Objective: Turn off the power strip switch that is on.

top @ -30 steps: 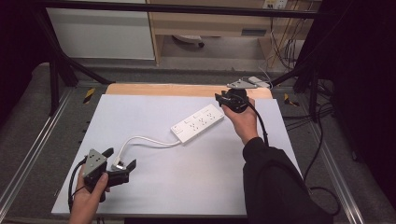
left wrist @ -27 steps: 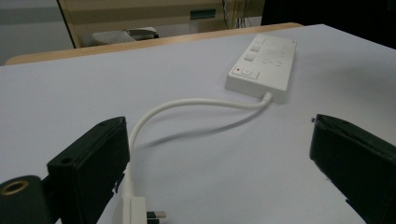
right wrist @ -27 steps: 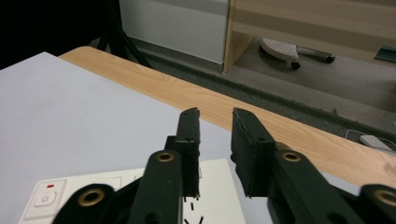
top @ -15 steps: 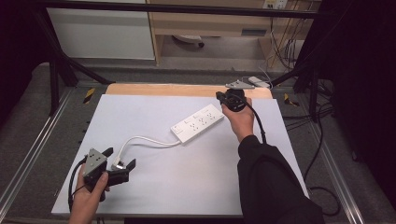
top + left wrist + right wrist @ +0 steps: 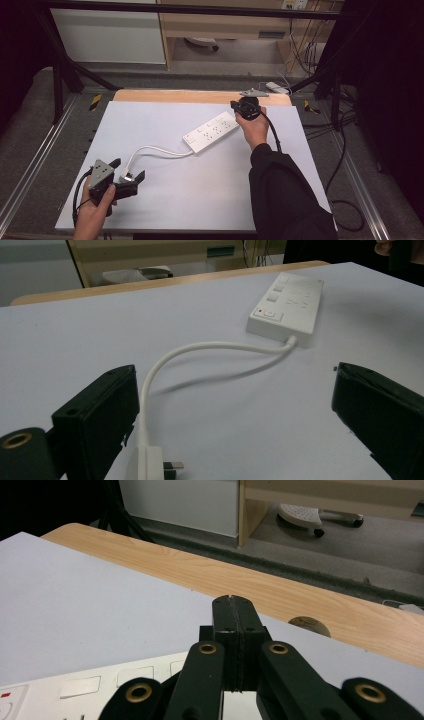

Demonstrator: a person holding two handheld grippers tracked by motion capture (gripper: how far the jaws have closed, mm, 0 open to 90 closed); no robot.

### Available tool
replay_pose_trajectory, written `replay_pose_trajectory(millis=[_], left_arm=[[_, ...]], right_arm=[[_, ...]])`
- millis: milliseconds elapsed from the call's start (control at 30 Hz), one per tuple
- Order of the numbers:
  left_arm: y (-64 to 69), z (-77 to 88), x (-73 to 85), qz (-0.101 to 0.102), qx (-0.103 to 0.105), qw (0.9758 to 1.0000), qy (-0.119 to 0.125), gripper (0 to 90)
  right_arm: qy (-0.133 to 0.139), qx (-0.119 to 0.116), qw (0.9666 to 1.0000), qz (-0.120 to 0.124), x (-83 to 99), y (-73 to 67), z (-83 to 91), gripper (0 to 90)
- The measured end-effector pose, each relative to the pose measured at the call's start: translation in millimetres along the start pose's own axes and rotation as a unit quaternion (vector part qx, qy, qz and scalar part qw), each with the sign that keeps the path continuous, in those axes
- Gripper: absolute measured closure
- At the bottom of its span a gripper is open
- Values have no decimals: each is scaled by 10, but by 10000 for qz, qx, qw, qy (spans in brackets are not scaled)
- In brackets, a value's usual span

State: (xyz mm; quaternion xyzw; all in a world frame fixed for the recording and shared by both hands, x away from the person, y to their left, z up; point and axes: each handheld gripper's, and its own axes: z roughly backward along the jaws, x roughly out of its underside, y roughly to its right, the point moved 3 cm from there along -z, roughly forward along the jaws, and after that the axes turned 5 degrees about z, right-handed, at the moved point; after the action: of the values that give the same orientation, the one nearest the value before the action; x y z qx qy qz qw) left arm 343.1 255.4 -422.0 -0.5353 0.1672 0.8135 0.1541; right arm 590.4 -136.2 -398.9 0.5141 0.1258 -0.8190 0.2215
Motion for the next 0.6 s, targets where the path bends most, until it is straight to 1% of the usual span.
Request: replay_pose_trajectory(millis=[133,233,367,600], left_arm=[[-3,-4,1,-3,9,10000,-6,50],[3,-4,2,-16,19,10000,-5,50],[10,-3,0,-31,27,10000,1,50],[9,-2,-1,-24,41,10000,6,50]], right_arm=[[-87,-1,9999,-70,54,-18,-77,900],[-128,1,9999,-60,90,-39,-135,900],[-188,-7,9998,-109,141,-70,-204,900],[-235,-27,9996,-146,194,-104,-282,900]])
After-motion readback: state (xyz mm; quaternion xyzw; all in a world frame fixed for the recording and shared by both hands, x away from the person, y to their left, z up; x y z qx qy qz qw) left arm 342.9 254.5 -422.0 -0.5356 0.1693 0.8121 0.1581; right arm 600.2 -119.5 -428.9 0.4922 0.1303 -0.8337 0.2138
